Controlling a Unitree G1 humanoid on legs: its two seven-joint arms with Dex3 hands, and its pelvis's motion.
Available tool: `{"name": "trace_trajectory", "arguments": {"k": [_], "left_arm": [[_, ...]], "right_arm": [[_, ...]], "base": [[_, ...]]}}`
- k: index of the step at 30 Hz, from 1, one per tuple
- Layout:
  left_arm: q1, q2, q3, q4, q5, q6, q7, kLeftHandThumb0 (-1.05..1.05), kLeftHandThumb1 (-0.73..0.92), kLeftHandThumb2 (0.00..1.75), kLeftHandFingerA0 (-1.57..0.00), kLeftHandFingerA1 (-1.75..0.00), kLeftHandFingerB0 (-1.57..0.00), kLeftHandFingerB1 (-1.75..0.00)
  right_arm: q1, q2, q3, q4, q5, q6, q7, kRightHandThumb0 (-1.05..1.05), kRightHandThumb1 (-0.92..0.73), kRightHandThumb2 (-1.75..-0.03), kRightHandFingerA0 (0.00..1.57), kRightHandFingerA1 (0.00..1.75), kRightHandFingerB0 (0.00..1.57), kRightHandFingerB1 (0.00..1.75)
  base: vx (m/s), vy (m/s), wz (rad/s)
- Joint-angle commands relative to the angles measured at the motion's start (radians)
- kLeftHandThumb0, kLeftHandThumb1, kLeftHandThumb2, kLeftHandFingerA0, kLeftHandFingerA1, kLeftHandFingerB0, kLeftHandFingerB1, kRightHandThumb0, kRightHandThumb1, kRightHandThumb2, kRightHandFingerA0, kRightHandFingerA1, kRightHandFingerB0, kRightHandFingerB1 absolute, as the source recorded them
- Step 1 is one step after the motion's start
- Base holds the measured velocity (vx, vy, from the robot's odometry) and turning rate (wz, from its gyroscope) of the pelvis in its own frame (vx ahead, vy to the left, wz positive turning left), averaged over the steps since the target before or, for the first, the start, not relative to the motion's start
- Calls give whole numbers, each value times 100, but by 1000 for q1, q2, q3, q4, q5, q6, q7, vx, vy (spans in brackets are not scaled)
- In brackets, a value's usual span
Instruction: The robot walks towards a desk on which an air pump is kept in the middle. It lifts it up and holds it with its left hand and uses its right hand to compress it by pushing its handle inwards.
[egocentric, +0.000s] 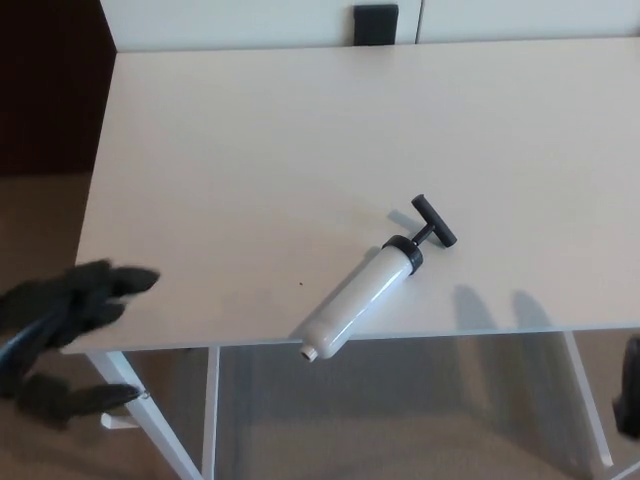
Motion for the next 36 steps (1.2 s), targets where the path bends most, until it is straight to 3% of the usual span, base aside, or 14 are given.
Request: {"name": "trace_trajectory", "arguments": {"k": [1, 4, 5, 6, 7, 10, 15, 21, 25, 26, 28, 29, 35, 36], "left_arm": [[802, 165, 630, -211, -1117, -119, -799, -58, 47, 54, -43, -41, -39, -35], [814, 206, 586, -143, -1099, -182, -799, -58, 47, 54, -43, -41, -39, -35], [823, 231, 541, -103, -1074, -231, -799, -64, 41, 77, -43, -53, -28, -42], [830, 246, 511, -82, -1060, -262, -799, -64, 41, 77, -43, -53, -28, -42], [832, 270, 453, -6, -970, -283, -799, -41, 34, 70, -42, -53, -36, -47], [829, 303, 381, 95, -844, -276, -799, -33, 46, 54, -45, -43, -44, -37], [671, 278, 342, 350, -576, -306, -799, -36, 47, 54, -45, -41, -40, -33], [595, 147, 359, 375, -421, -215, -440, -32, 48, 62, -39, -45, -40, -41], [543, -50, 353, 286, -371, -97, -72, -38, 53, 64, -14, -39, -15, -33], [521, -71, 331, 281, -346, -97, -29, -24, 51, 97, -3, -52, 0, -47], [507, -83, 317, 276, -326, -98, -4, -24, 51, 97, -3, -52, 0, -47], [480, -85, 292, 277, -290, -91, 23, -35, 53, 65, -4, -21, -8, -29], [438, -70, 273, 337, -242, -111, 66, -33, 59, 57, -6, -32, -10, -27], [437, -66, 272, 354, -239, -127, 64, -26, 49, 97, -3, -51, 0, -47]], "right_arm": [[594, -112, 24, -71, 213, -744, 139, -94, -80, -112, 8, 17, 9, 13], [590, -88, 44, -1, 188, -699, 138, -94, -80, -112, 8, 17, 9, 13], [572, -77, 52, 45, 186, -671, 144, -88, -78, -111, 4, 18, 5, 16], [560, -72, 55, 70, 188, -658, 148, -88, -78, -111, 4, 18, 5, 16], [514, -54, 53, 169, 214, -604, 180, -86, -76, -108, 7, 20, 7, 17], [456, -30, 47, 297, 242, -536, 218, -87, -76, -108, 8, 20, 7, 16], [362, -36, 32, 453, 253, -413, 287, -88, -77, -109, 7, 24, 7, 12], [299, -79, 22, 491, 216, -242, 315, -92, -76, -111, 2, 19, 2, 10], [222, -93, 9, 587, 221, -208, 339, -87, -79, -110, 0, 15, 0, 8], [207, -108, 0, 600, 215, -203, 338, -90, -80, -112, 0, 15, 0, 7], [195, -119, -7, 614, 212, -204, 339, -90, -80, -112, 0, 15, 0, 7], [170, -142, -16, 644, 203, -205, 344, -92, -79, -113, 0, 17, 0, 7], [144, -157, -21, 672, 221, -201, 373, -93, -78, -113, 0, 16, 0, 6], [141, -159, -21, 689, 219, -210, 378, -93, -78, -113, 0, 18, 0, 6]], "base": [[0, 0, 0], [0, 0, 0], [0, 0, 0], [0, 0, 0], [0, 0, 0], [0, 0, 0], [0, 0, 0], [0, 0, 0], [0, 0, 0], [0, 0, 0], [0, 0, 0], [0, 0, 0], [0, 0, 0], [0, 0, 0]]}}
